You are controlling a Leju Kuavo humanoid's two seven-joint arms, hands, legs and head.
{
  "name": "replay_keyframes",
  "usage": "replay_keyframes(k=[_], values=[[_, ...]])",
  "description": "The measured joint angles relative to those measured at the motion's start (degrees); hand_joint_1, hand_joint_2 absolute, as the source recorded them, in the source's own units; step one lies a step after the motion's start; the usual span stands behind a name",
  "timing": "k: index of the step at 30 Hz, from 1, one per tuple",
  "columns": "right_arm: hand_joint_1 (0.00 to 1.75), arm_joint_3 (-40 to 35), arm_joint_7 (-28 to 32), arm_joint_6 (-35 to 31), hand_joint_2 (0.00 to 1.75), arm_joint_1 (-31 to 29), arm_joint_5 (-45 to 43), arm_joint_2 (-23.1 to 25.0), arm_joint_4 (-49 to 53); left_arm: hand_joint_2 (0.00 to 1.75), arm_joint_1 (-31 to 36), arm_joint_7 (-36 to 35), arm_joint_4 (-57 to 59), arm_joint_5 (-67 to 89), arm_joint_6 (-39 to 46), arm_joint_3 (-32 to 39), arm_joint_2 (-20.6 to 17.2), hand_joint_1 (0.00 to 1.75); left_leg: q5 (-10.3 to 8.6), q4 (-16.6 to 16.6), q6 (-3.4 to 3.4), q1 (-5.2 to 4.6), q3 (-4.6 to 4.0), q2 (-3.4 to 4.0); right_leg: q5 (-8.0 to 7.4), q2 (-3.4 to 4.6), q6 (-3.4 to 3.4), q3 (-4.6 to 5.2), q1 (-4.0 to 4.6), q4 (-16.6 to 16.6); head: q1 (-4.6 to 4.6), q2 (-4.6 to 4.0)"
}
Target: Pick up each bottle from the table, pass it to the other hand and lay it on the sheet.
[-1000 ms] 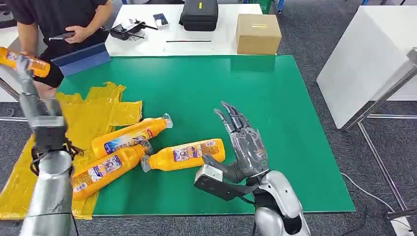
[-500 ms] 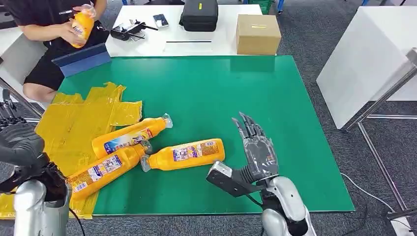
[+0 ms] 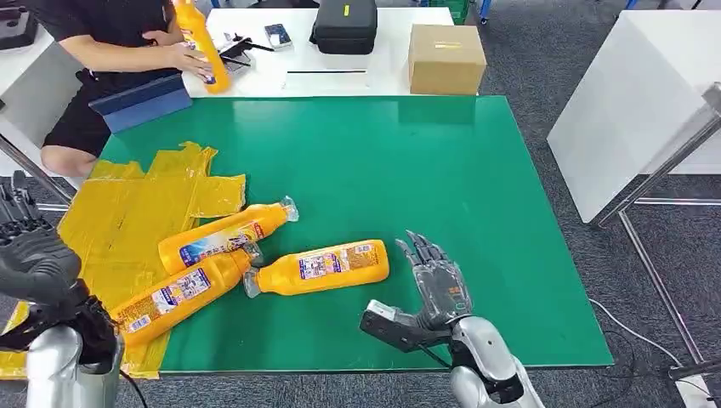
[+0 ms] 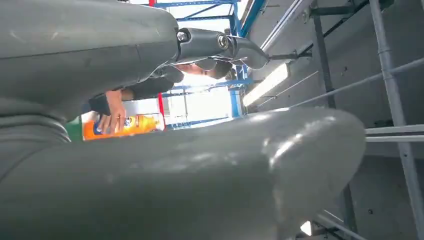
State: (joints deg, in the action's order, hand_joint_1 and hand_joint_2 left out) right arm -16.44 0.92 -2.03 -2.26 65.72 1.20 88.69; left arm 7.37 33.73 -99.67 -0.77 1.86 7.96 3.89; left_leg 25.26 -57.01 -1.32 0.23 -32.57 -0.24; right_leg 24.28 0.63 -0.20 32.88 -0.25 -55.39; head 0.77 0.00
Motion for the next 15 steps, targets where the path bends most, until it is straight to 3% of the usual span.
replay_keyframes(k=[15], values=[[0.00, -4.41, -7.63, -0.09, 1.75, -4.66, 7.28, -0.70, -4.06, 0.00, -0.52, 0.11, 0.06, 0.66, -0.83, -0.61, 1.01, 0.00, -0.03, -0.01, -0.01, 0.00, 0.05, 0.00, -0.01, 0.00, 0.00, 0.00, 0.00, -0.01, 0.00, 0.00]])
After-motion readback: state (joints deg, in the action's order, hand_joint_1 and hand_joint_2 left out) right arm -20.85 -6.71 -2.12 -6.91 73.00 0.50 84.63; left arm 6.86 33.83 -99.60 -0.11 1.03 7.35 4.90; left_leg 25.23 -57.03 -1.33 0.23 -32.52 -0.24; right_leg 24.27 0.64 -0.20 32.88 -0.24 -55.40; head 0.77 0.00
